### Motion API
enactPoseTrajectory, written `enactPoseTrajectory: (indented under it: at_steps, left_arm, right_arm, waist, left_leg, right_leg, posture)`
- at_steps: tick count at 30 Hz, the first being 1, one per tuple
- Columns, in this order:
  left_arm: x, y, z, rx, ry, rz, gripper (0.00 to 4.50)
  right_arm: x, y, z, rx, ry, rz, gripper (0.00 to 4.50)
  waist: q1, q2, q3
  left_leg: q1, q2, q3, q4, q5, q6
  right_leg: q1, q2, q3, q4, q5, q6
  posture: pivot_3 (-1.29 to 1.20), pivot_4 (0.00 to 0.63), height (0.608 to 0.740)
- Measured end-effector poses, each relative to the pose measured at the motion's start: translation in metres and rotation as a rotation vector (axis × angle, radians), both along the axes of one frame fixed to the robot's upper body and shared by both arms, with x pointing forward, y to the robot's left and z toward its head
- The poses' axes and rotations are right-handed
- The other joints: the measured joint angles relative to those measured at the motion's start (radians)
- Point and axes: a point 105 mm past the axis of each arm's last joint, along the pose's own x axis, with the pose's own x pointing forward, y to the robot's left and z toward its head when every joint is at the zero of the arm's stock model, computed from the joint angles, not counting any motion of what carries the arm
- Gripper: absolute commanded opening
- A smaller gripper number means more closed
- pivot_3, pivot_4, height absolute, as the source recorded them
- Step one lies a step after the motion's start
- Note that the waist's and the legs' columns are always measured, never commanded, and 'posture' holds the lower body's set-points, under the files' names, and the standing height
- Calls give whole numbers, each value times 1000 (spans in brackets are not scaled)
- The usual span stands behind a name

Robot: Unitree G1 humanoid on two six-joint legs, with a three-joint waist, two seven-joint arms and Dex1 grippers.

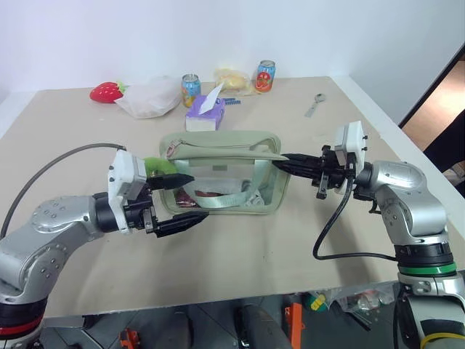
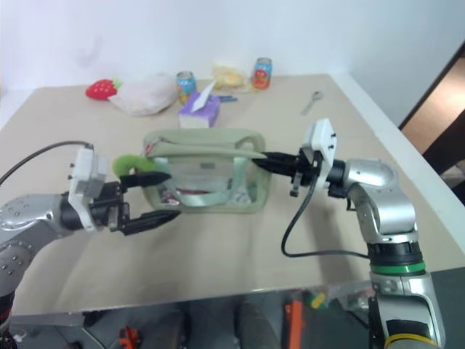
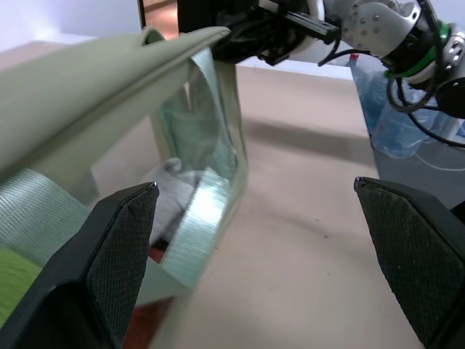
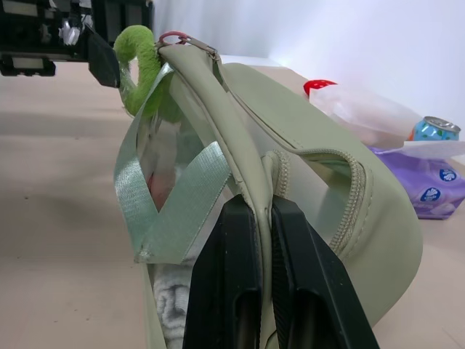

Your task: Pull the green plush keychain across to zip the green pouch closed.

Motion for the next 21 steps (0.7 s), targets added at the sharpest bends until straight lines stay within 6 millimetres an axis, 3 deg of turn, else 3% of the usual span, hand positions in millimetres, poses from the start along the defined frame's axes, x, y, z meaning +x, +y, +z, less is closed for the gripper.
enactPoseTrajectory:
  at_steps: [5, 8, 13, 17, 21]
  left_arm:
    - [5, 22, 20, -77, -14, 177, 4500]
    - [14, 54, 27, -80, -16, 338, 4500]
    - [12, 80, 6, -9, 45, 422, 4500]
    - [17, 89, 3, -12, 29, 468, 4500]
    - [20, 79, -6, -27, 45, 431, 4500]
  right_arm:
    - [-5, 3, -4, -6, 10, 6, 21]
    - [-6, 3, -6, -6, 22, 2, 21]
    - [-7, 3, -7, -8, 30, 0, 21]
    - [-7, 3, -7, -9, 33, -1, 21]
    - [-7, 5, -5, -11, 26, 2, 21]
  waist:
    - [-1, 0, 0]
    - [-2, 0, 0]
    - [-1, 0, 0]
    - [-1, 0, 0]
    - [-1, 0, 0]
  left_leg:
    - [2, 1, 1, 0, 0, 0]
    - [3, 2, 1, 0, 0, 0]
    - [3, 3, 2, 0, 0, 0]
    - [4, 3, 3, 0, 0, 0]
    - [4, 3, 5, 0, 0, 0]
  right_leg:
    - [1, 1, 0, 1, 1, -1]
    - [1, 3, 0, 1, 1, -3]
    - [0, 3, 1, 1, -1, -8]
    - [0, 3, 1, 1, -1, -8]
    - [0, 3, 3, 1, -1, -7]
  posture:
    - [0, 150, 740]
    - [0, 150, 740]
    - [0, 150, 740]
    - [0, 150, 740]
    - [0, 150, 740]
